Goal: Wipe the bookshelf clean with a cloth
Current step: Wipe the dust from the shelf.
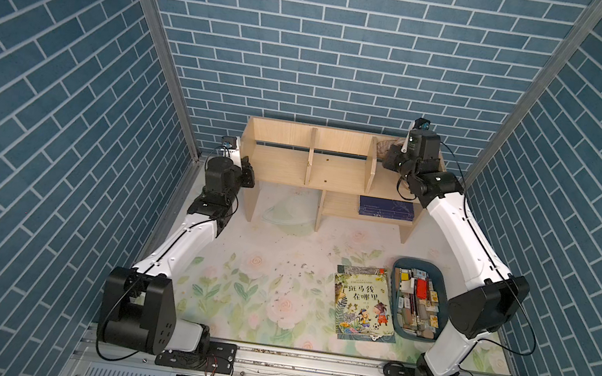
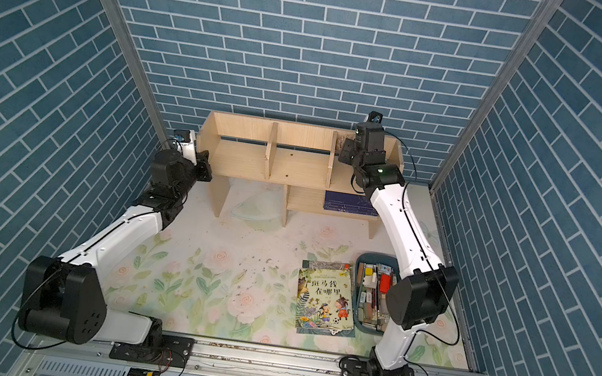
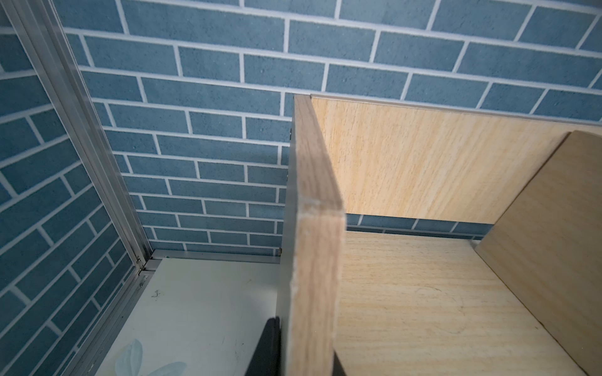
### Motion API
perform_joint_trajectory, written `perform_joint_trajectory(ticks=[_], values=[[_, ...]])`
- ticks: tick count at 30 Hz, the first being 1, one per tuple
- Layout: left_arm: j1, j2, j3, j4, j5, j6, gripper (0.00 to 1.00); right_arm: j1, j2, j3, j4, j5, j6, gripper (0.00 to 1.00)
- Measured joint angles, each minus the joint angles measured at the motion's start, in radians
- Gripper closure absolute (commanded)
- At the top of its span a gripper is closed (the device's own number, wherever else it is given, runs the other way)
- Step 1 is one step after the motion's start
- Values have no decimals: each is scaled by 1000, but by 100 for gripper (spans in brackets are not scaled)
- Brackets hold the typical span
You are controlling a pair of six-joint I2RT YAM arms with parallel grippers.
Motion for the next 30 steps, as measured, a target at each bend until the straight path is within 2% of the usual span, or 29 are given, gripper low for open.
perform_joint_trajectory(ticks=[6,10,12,16,23,30], values=[[0,0,0,0,0,2,100,-49,43,175,-38,169,-21,100],[0,0,0,0,0,3,100,-97,74,230,-78,195,-25,100],[0,0,0,0,0,3,100,-114,93,247,-94,174,-27,100],[0,0,0,0,0,3,100,-105,145,291,-116,55,-35,100],[0,1,0,0,0,3,100,8,251,433,-156,-61,-83,100],[0,1,0,1,0,3,100,85,249,429,-167,-136,-114,100]])
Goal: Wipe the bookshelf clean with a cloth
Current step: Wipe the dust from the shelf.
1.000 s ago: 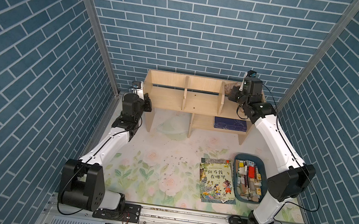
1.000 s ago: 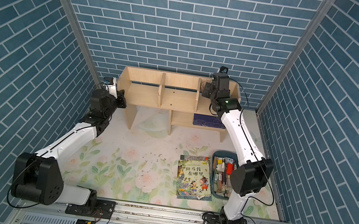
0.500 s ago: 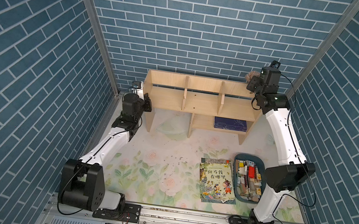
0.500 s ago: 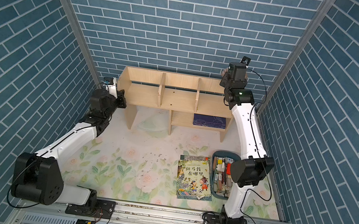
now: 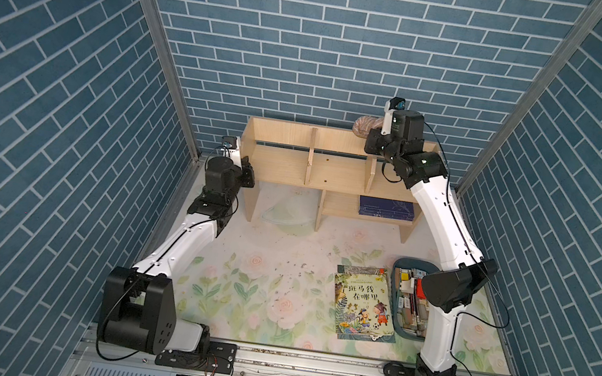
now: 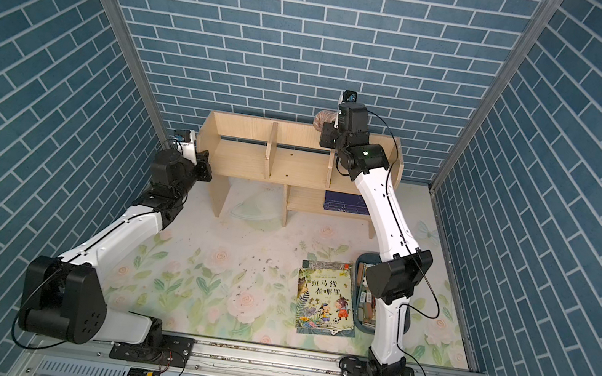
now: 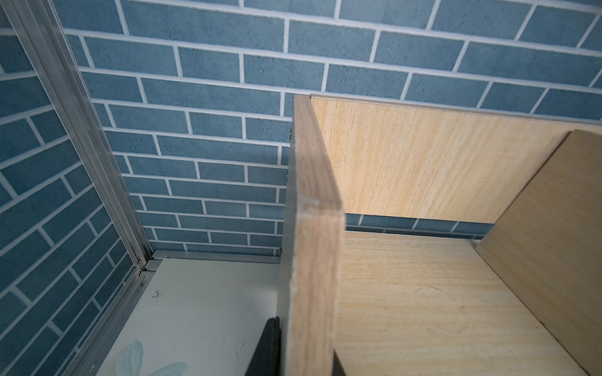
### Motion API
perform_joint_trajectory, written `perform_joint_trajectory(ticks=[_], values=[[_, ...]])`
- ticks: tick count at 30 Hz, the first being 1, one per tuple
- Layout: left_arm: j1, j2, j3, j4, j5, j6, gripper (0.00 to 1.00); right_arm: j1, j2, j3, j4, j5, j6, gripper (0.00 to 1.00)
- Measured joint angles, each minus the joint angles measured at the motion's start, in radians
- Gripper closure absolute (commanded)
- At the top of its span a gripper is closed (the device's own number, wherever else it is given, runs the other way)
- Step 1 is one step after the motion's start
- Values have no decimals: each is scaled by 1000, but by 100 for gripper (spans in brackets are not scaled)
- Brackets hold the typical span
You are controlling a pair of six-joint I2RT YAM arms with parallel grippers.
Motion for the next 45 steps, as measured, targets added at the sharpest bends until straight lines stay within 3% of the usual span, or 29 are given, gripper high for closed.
perform_joint_trajectory(ticks=[7,12,17,23,32,41,45], values=[[0,0,0,0,0,0,100,-9,-1,11,-42,40,-17,100],[0,1,0,1,0,0,100,-100,-5,9,-70,122,-5,100],[0,1,0,1,0,1,100,-188,-89,-145,-76,235,13,100],[0,1,0,1,0,2,100,-189,-278,-389,-66,332,22,100],[0,1,0,1,0,2,100,-143,-515,-733,-3,283,47,100],[0,1,0,1,0,2,100,-100,-473,-834,94,117,69,100],[0,1,0,1,0,1,98,-82,-475,-840,118,113,85,100]])
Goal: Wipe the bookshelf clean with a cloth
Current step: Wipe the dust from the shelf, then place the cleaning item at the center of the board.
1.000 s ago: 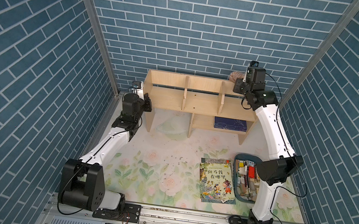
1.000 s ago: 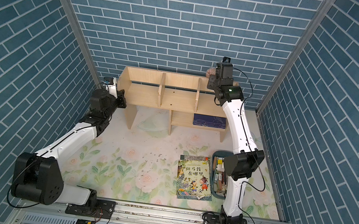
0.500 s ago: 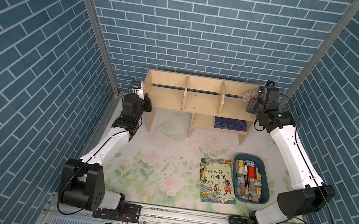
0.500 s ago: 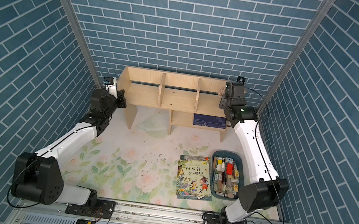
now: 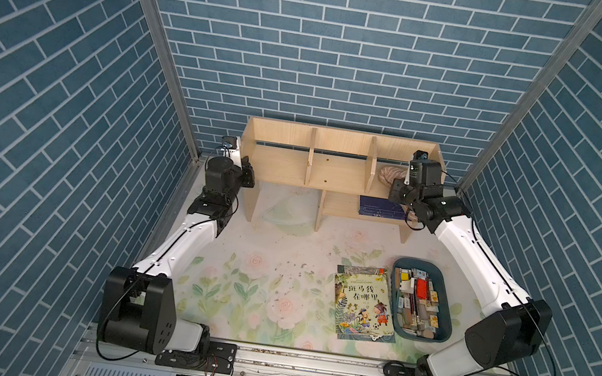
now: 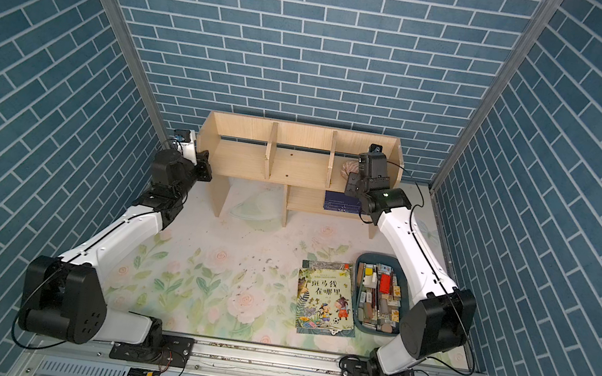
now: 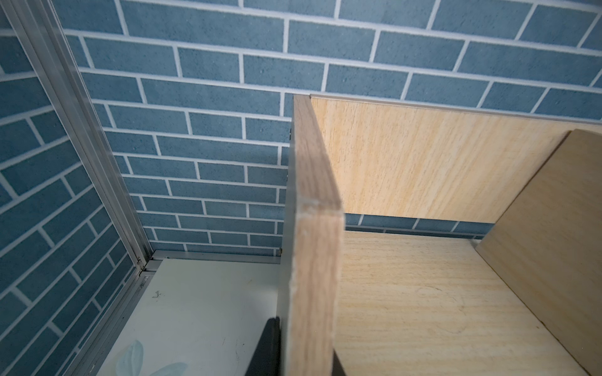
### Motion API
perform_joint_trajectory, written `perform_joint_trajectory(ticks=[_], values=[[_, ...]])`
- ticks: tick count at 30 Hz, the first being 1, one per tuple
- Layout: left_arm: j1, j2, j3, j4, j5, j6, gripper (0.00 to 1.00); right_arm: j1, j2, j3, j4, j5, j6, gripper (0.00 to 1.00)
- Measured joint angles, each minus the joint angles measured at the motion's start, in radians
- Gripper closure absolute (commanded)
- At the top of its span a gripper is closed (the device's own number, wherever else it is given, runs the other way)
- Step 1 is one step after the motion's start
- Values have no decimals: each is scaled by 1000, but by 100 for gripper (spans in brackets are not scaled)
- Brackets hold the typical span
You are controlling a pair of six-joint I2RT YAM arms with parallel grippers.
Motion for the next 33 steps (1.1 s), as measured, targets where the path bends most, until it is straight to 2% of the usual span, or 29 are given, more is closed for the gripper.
perform_joint_trajectory(ticks=[3,5,7,8,9,10,15,18,23,27,30,31,32,33], values=[[0,0,1,-1,-2,-1,82,66,-59,-43,16,47,7,100],[0,0,3,-5,-5,-16,66,142,-134,-94,21,84,12,100],[-8,0,6,-21,4,-47,53,220,-221,-147,19,126,19,100],[-12,0,6,-31,9,-63,32,267,-268,-174,17,156,29,100],[-18,-2,7,-42,6,-71,5,308,-311,-199,16,183,37,100],[-25,-4,8,-60,13,-86,1,354,-359,-229,16,217,47,100],[-56,-32,7,-145,10,-122,0,537,-536,-370,16,315,85,100],[-56,-76,7,-175,-20,-139,0,653,-524,-404,37,330,93,100],[-56,-177,7,-227,-83,-171,0,749,-320,-423,201,288,96,100],[-63,-284,-24,-258,-98,-194,0,732,-111,-485,362,179,126,100],[-100,-359,-73,-286,-107,-205,0,690,15,-506,448,100,161,100],[-121,-381,-91,-295,-109,-208,0,670,46,-513,472,74,169,95],[-140,-398,-108,-303,-109,-210,0,644,74,-524,498,44,179,80],[-163,-415,-127,-312,-111,-215,0,619,92,-535,520,20,194,58]])
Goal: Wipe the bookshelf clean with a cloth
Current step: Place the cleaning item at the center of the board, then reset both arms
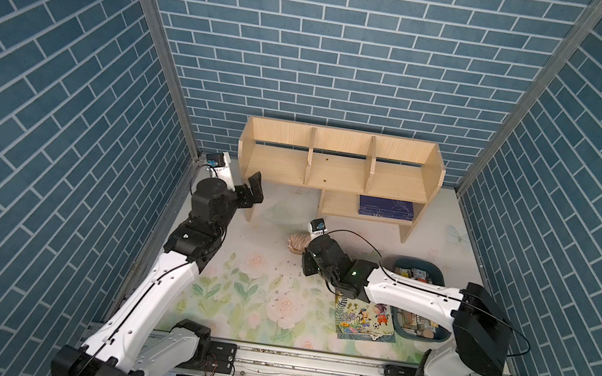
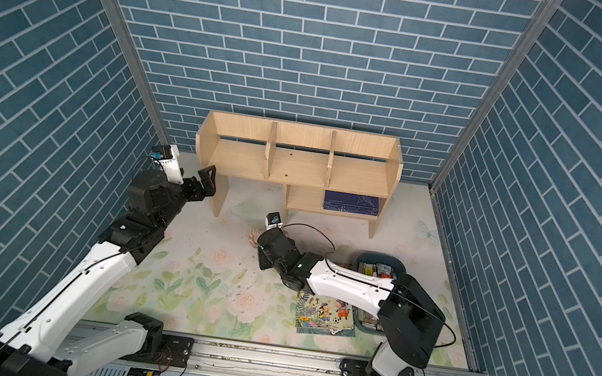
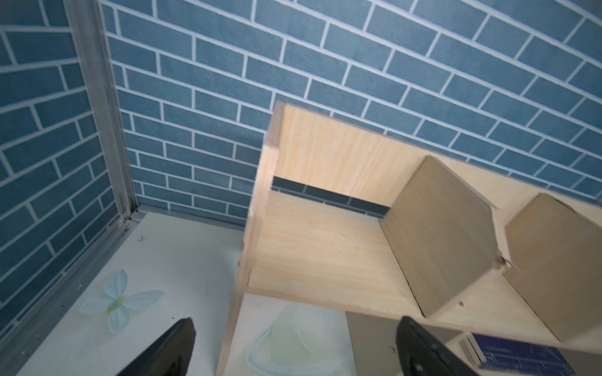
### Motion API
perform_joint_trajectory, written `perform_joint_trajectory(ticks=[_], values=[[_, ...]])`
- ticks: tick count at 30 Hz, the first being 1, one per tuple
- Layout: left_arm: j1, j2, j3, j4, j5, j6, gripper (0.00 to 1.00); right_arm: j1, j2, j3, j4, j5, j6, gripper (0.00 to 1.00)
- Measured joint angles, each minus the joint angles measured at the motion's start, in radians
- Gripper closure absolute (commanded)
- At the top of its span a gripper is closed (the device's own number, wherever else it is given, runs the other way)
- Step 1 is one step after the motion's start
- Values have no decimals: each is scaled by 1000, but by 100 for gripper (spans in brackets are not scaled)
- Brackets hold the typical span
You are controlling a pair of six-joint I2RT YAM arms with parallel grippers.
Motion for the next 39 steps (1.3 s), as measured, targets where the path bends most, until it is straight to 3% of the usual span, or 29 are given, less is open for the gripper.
perform_joint_trajectory(ticks=[2,3,8,15,22,27,30,32,35,39], values=[[-34,-21,-34,-17,0,-8,1,-45,23,-26,26,-33,5,11],[-47,-30,-53,-20,2,-13,0,-63,24,-38,29,-38,5,2],[-70,-69,-141,-30,8,-32,0,-66,-66,-88,-13,-38,-2,0],[-71,-97,-126,-32,-42,-32,0,-84,-475,-91,-160,67,-7,0],[-71,-91,-42,-5,-237,-1,0,-236,-696,-91,-328,214,29,0],[-65,-79,-119,149,-453,47,0,-333,-758,-171,-404,443,146,3],[-11,-42,-245,297,-543,77,0,-372,-807,-327,-295,631,129,1],[71,42,-324,377,-561,79,0,-422,-835,-485,-144,734,57,3],[152,153,-420,467,-539,83,0,-570,-849,-656,25,773,-29,1],[170,203,-588,611,-490,97,0,-772,-821,-783,180,767,-115,0]])
